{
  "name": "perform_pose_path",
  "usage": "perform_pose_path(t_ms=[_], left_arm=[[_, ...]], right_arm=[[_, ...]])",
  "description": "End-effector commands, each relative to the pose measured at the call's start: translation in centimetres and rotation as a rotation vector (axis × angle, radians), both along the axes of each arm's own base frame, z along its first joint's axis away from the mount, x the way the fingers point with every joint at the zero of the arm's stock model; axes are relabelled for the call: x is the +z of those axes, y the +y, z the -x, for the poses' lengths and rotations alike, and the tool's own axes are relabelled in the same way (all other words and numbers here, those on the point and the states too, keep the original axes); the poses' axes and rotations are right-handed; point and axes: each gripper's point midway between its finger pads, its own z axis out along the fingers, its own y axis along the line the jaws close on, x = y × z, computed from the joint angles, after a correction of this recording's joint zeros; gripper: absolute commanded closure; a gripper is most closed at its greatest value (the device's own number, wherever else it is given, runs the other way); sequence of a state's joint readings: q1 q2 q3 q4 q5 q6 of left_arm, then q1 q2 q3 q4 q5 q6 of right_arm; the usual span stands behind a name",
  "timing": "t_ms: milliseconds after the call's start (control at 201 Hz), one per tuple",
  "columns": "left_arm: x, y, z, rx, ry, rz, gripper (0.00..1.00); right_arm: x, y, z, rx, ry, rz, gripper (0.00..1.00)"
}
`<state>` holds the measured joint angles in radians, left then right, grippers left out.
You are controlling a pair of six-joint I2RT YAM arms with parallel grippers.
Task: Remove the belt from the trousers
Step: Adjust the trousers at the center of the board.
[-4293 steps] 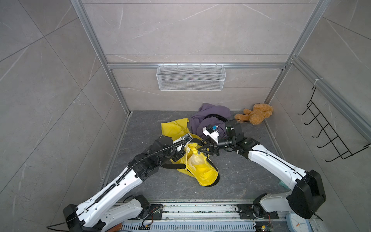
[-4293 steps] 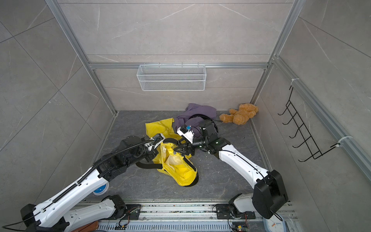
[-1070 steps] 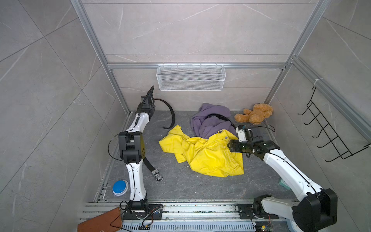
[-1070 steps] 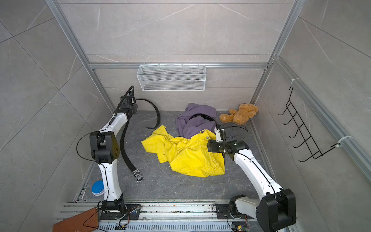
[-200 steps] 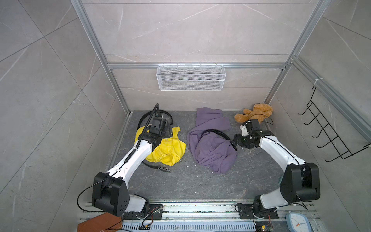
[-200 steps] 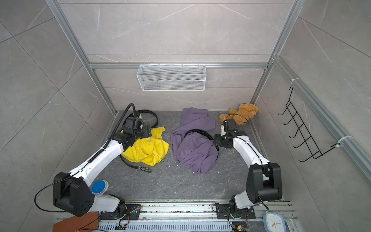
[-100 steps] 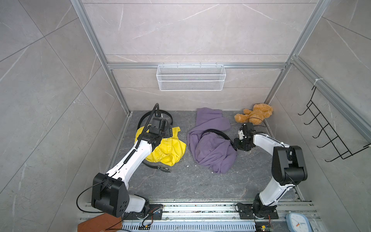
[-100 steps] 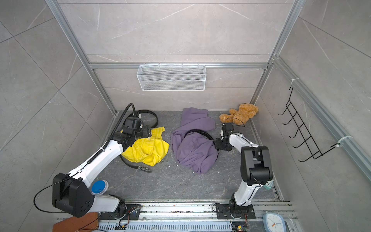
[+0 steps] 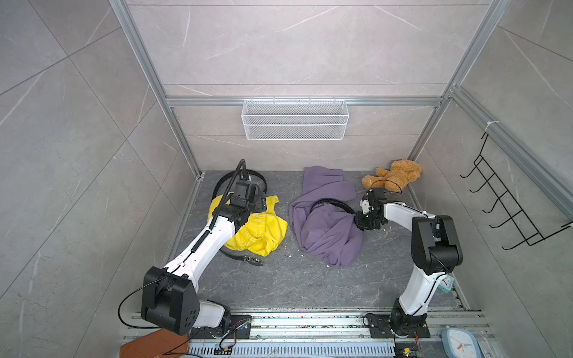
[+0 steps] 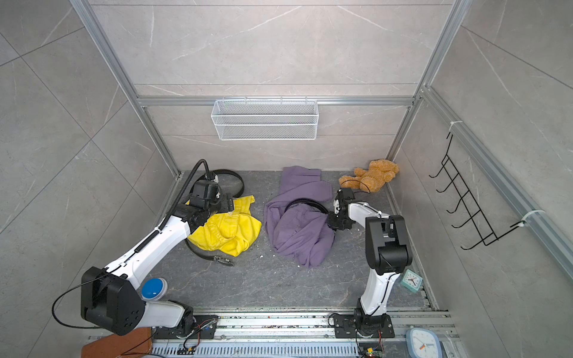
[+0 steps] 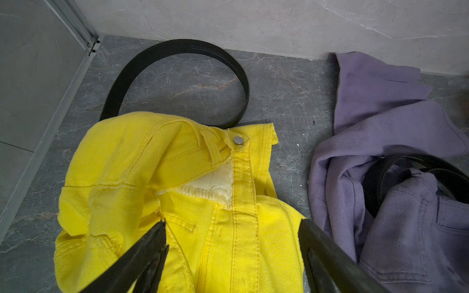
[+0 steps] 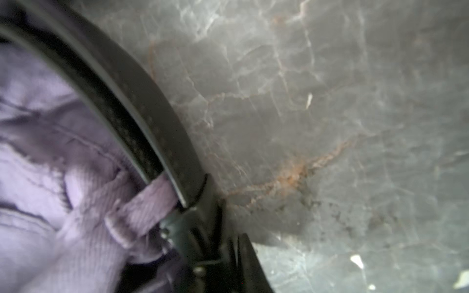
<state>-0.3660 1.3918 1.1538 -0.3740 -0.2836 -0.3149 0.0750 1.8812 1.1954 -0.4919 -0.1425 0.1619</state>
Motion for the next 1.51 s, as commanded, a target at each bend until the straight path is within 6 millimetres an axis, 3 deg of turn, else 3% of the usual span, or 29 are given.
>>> perform_pose_path(t_ms=[0, 150, 284, 369, 414, 494, 598, 658, 738, 818, 982, 1072, 1157, 1276, 1336, 1386, 1500], left_arm=[[2.9, 0.1, -0.1, 0.010, -0.071, 0.026, 0.17], [3.2, 0.2, 0.0, 0.011, -0.078, 0.023, 0.17], [3.7, 0.2, 0.0, 0.014, -0.091, 0.026, 0.17], [3.9, 0.2, 0.0, 0.017, -0.099, 0.029, 0.17], [4.1, 0.2, 0.0, 0.018, -0.104, 0.028, 0.17], [4.4, 0.3, 0.1, 0.022, -0.113, 0.024, 0.17], [5.0, 0.6, 0.2, 0.032, -0.134, 0.019, 0.17], [5.3, 0.8, 0.3, 0.041, -0.145, 0.017, 0.17], [5.5, 1.1, 0.6, 0.051, -0.157, 0.016, 0.17], [5.6, 1.5, 1.1, 0.065, -0.166, 0.014, 0.17], [5.6, 2.4, 1.9, 0.084, -0.181, -0.012, 0.17], [5.3, 2.5, 2.1, 0.081, -0.175, -0.020, 0.17], [5.0, 2.4, 2.1, 0.077, -0.168, -0.015, 0.17], [4.6, 2.2, 2.1, 0.071, -0.160, -0.008, 0.17], [4.3, 2.0, 2.2, 0.065, -0.156, -0.004, 0.17], [4.1, 1.7, 2.2, 0.052, -0.152, 0.002, 0.17], [3.1, 0.7, 2.1, 0.013, -0.125, 0.005, 0.17]], right_arm=[[3.0, -0.8, -1.7, -0.018, -0.096, 0.056, 0.92], [11.2, -3.2, -4.8, -0.067, -0.309, 0.196, 0.99], [20.7, -5.2, -6.6, -0.115, -0.541, 0.332, 1.00], [26.5, -5.2, -6.9, -0.119, -0.693, 0.401, 1.00], [29.3, -4.8, -6.6, -0.119, -0.775, 0.444, 1.00], [33.7, -2.2, -5.7, -0.061, -0.921, 0.490, 1.00], [36.2, 2.9, -3.3, 0.082, -1.070, 0.555, 1.00], [35.6, 5.6, -1.5, 0.165, -1.094, 0.583, 1.00], [32.8, 8.0, 1.0, 0.240, -1.068, 0.629, 1.00], [27.9, 10.4, 4.1, 0.324, -1.015, 0.678, 1.00], [18.4, 13.3, 10.5, 0.439, -0.892, 0.735, 1.00], [15.5, 14.7, 13.0, 0.490, -0.849, 0.765, 1.00], [14.1, 16.5, 15.2, 0.548, -0.820, 0.755, 1.00], [12.5, 20.3, 19.2, 0.713, -0.748, 0.657, 0.55], [11.7, 21.9, 21.7, 0.801, -0.684, 0.569, 0.37], [10.5, 23.2, 24.1, 0.904, -0.587, 0.440, 0.33], [9.6, 23.8, 27.7, 0.999, -0.454, 0.253, 0.22]])
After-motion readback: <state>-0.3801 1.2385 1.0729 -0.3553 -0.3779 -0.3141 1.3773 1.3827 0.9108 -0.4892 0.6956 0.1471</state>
